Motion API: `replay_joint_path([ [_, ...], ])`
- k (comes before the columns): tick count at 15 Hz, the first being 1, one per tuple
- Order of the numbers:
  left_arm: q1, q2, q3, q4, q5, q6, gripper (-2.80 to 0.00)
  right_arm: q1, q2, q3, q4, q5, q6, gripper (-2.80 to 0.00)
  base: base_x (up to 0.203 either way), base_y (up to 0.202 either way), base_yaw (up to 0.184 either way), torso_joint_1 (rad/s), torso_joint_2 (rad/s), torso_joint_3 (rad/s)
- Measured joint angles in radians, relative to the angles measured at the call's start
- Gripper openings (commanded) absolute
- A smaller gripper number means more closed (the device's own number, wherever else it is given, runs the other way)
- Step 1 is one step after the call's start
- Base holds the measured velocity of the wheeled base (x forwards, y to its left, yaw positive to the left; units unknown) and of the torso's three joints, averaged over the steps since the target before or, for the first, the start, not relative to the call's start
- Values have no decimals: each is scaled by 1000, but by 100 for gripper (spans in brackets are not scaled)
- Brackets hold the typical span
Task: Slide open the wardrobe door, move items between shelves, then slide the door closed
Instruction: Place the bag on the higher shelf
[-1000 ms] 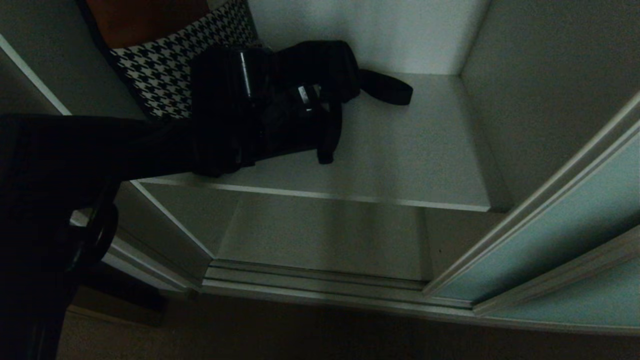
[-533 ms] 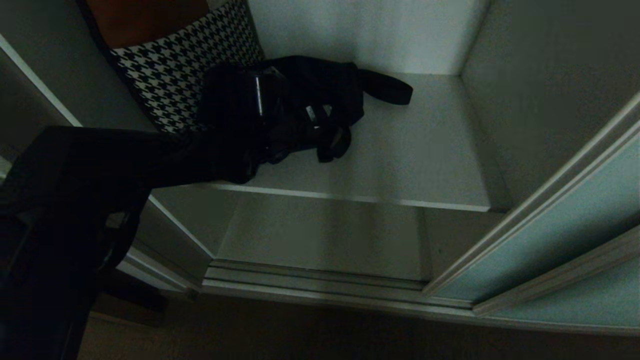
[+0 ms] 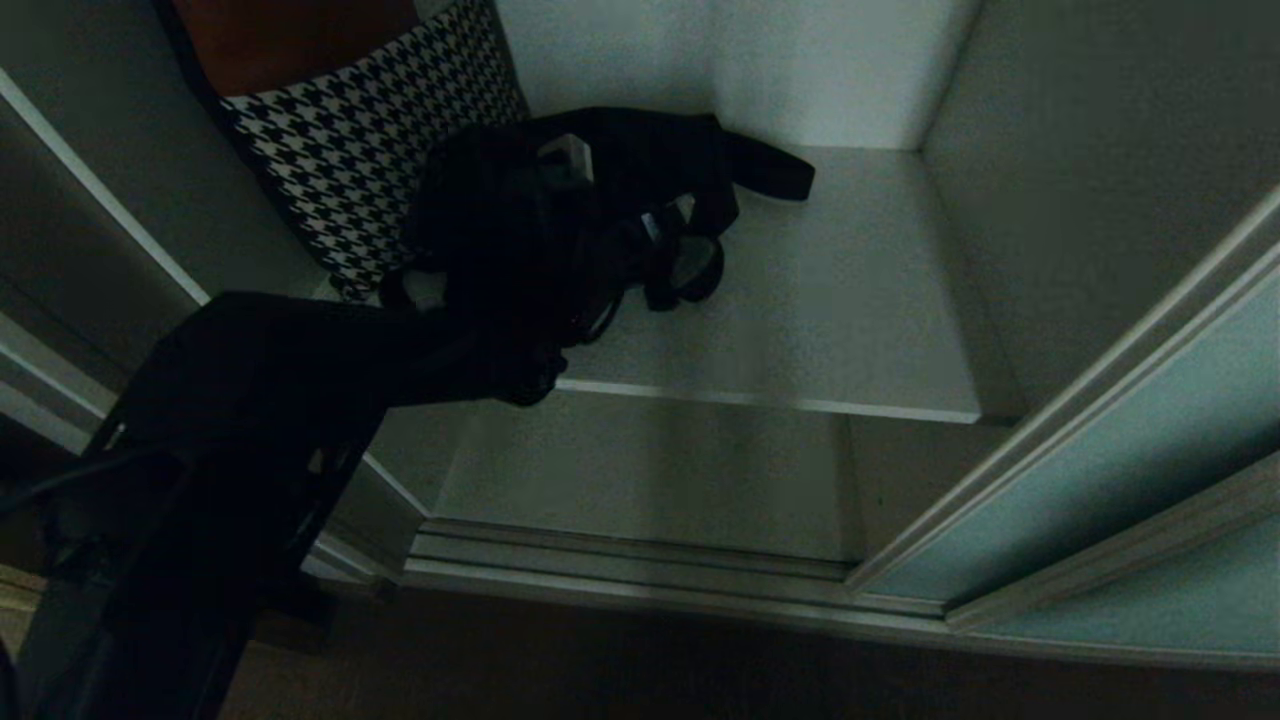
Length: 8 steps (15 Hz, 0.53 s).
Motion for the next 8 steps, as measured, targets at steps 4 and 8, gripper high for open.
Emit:
replay_joint_path([
  [4, -26, 51, -2, -107, 8, 88, 0, 0, 0, 0, 0, 0, 0, -280, 0, 0, 0, 0, 0, 0],
  [8, -56, 87, -2, -257, 17, 160, 0, 0, 0, 0, 0, -1, 0, -280, 0, 0, 0, 0, 0, 0],
])
